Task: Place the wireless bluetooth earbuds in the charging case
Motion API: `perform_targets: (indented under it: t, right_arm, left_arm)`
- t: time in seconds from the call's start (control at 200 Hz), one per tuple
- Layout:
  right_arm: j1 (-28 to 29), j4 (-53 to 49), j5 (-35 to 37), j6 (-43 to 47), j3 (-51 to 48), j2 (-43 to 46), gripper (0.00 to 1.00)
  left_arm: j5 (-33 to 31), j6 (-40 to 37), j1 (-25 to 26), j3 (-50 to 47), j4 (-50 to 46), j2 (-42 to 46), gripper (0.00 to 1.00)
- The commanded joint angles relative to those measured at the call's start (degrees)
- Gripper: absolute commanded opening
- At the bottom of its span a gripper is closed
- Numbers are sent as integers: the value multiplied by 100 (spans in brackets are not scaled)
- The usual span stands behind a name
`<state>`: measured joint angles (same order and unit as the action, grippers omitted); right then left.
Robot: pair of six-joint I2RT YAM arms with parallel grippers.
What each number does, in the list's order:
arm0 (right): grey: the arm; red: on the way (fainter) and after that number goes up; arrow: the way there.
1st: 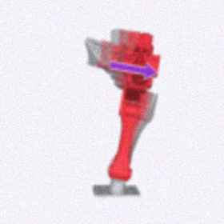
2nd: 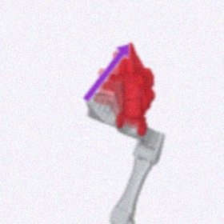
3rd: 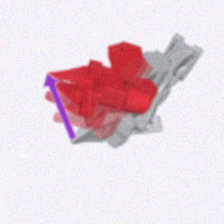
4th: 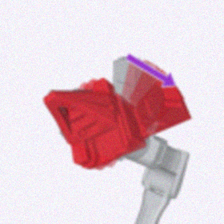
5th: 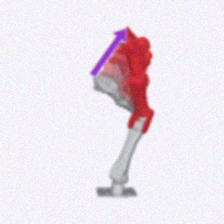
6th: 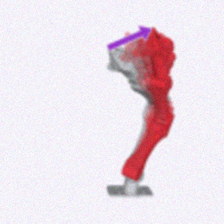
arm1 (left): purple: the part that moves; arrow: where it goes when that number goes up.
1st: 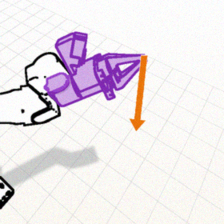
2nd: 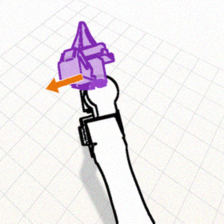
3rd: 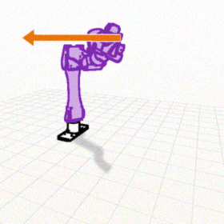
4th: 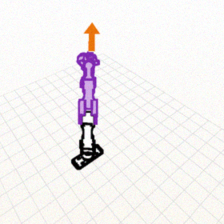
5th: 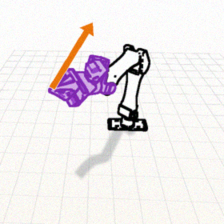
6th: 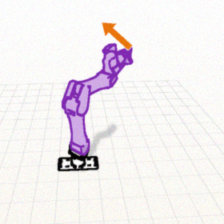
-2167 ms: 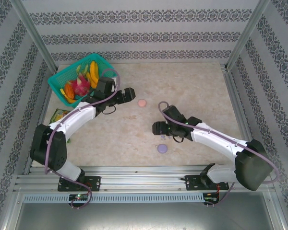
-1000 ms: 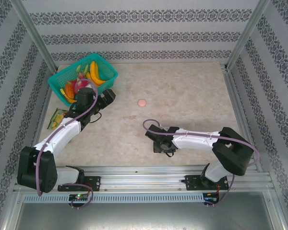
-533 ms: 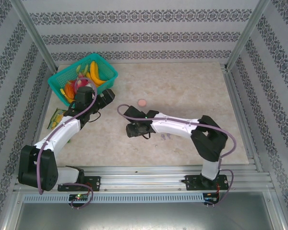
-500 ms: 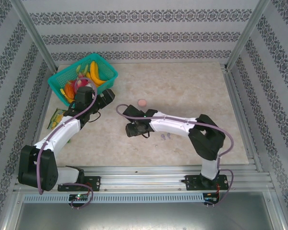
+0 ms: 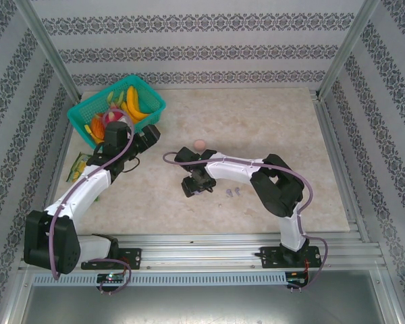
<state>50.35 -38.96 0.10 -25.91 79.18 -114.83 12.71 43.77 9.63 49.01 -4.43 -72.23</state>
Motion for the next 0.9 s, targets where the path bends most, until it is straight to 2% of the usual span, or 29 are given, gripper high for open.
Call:
perform_targets:
  t: [0.0,0.195,0.31,0.575,0.894]
  right_arm:
    - [-43,-201,-14,-399,156,127,73]
    - [-51,-83,112,-1602,37,408,76]
    - [-34,-68,113,-1975,95,368,76]
    - [108,-416,158,-1961,530,-51,75]
    - [177,-483,262,-1857,572,-330,73]
  left_arm:
    - [74,-71,-84,204,-277,155,100]
    - [75,-210,-88,380,-556,66,100]
    - [66,-223,-91,398,-577,-24,100]
    - [-19,-180,-84,390,-561,-123,100]
    - [-29,-150,-87,365,-521,-156,100]
